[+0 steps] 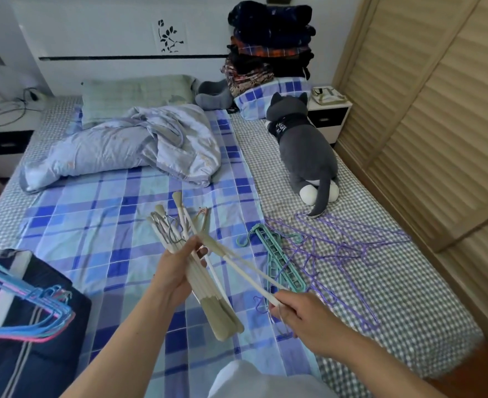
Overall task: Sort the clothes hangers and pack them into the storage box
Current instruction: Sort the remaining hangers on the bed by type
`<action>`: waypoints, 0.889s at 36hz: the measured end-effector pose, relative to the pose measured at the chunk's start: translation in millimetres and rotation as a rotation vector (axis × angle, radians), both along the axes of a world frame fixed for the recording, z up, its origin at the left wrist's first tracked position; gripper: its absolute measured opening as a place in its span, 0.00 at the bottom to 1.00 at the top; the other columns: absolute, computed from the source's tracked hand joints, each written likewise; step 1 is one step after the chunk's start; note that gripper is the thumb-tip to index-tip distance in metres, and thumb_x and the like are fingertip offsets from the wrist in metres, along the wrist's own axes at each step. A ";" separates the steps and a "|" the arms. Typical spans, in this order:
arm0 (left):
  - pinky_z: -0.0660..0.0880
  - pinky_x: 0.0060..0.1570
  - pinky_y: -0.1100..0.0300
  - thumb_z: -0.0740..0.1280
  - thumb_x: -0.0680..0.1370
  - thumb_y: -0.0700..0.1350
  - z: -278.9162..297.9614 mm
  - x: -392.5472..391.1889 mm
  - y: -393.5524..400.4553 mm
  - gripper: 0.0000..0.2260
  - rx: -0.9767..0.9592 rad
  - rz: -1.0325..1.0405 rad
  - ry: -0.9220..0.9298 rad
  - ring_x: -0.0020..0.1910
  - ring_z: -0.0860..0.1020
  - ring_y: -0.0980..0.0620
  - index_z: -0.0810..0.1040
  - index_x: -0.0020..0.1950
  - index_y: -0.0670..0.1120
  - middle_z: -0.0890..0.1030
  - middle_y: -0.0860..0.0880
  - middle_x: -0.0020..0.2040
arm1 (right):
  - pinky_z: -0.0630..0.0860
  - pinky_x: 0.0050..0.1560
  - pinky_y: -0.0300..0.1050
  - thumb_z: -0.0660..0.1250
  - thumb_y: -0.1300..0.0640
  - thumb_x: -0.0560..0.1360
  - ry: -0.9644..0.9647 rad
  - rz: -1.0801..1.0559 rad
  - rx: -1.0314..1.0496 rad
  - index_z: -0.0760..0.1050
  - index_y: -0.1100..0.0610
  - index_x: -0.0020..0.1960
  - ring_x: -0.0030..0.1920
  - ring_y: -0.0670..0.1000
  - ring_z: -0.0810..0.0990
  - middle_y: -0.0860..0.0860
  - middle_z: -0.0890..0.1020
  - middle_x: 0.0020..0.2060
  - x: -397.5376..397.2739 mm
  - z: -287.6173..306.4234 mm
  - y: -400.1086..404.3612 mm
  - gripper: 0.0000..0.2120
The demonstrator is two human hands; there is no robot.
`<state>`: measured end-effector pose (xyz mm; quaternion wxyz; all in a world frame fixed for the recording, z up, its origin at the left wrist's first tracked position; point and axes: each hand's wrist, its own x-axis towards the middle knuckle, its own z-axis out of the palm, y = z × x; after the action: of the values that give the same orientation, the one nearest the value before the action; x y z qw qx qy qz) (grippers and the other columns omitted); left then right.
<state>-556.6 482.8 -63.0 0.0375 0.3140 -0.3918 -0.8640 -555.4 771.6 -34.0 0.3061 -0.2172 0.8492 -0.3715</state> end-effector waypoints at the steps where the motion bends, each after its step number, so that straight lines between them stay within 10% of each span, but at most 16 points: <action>1: 0.79 0.38 0.56 0.70 0.80 0.42 0.7 -0.5 -0.3 0.20 -0.001 0.001 -0.007 0.38 0.81 0.49 0.75 0.69 0.35 0.82 0.39 0.52 | 0.64 0.35 0.45 0.57 0.51 0.82 -0.003 0.014 0.006 0.69 0.48 0.42 0.32 0.50 0.65 0.56 0.81 0.44 0.5 0.2 -0.2 0.10; 4: 0.79 0.33 0.57 0.70 0.79 0.38 -0.9 -2.2 -2.3 0.18 -0.003 0.030 -0.066 0.35 0.78 0.48 0.75 0.67 0.32 0.81 0.38 0.48 | 0.65 0.38 0.46 0.55 0.40 0.77 -0.010 0.049 0.026 0.72 0.53 0.46 0.35 0.50 0.70 0.56 0.80 0.43 3.4 1.3 -0.9 0.18; 8: 0.79 0.31 0.58 0.71 0.78 0.36 -2.4 -1.0 -4.8 0.12 0.034 0.037 -0.123 0.33 0.78 0.49 0.78 0.60 0.36 0.82 0.40 0.43 | 0.70 0.40 0.34 0.56 0.58 0.85 -0.117 0.004 -0.035 0.75 0.66 0.53 0.31 0.36 0.73 0.38 0.77 0.34 1.3 5.9 -2.5 0.13; 16: 0.80 0.38 0.58 0.70 0.80 0.40 0.5 -3.2 -1.7 0.11 0.082 0.019 -0.047 0.43 0.80 0.48 0.79 0.61 0.37 0.83 0.41 0.49 | 0.68 0.35 0.48 0.61 0.52 0.83 -0.212 -0.118 -0.080 0.77 0.58 0.51 0.32 0.51 0.65 0.56 0.77 0.39 -0.1 14.4 -5.4 0.10; 22: 0.81 0.41 0.58 0.68 0.79 0.34 1.7 7.3 6.2 0.16 -0.010 -0.088 -0.022 0.46 0.84 0.47 0.75 0.67 0.34 0.84 0.40 0.53 | 0.76 0.34 0.46 0.61 0.56 0.84 -0.229 -0.393 -0.239 0.74 0.66 0.53 0.25 0.47 0.70 0.50 0.67 0.27 -15.0 13.5 -20.4 0.12; 32: 0.82 0.49 0.46 0.61 0.83 0.33 20.2 24.8 51.5 0.13 -0.028 -0.371 0.119 0.53 0.84 0.40 0.74 0.68 0.35 0.83 0.37 0.58 | 0.81 0.46 0.53 0.58 0.49 0.83 -0.192 -0.513 -0.189 0.80 0.61 0.50 0.43 0.55 0.83 0.54 0.84 0.43 -46.0 -6.6 -118.9 0.18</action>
<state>-531.8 534.3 -42.8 -0.0951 0.1840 -0.4521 -0.8676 -601.4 652.8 -40.6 0.2596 0.0134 0.8052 -0.5330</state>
